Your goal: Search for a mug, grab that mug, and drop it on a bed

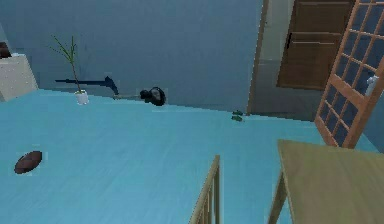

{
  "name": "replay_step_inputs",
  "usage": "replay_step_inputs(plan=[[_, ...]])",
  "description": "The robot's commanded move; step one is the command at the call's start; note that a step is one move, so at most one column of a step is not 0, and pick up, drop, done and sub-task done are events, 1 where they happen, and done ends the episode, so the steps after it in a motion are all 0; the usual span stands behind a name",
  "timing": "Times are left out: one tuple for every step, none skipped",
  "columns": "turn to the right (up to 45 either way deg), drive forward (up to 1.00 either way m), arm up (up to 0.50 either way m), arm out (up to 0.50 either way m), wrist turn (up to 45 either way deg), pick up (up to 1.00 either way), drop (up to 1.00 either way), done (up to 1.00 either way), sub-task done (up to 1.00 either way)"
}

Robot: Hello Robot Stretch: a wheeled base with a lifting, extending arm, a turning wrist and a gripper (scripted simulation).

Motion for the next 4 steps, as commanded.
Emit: replay_step_inputs(plan=[[0.0, 0.00, -0.30, 0.00, 0.0, 0.00, 0.00, 0.00, 0.00], [0.0, 0.00, 0.00, 0.00, 0.0, 1.00, 0.00, 0.00, 0.00], [0.0, 0.00, 0.10, 0.00, 0.0, 0.00, 0.00, 0.00, 0.00], [0.0, 0.00, 0.20, 0.00, 0.0, 0.00, 0.00, 0.00, 0.00]])
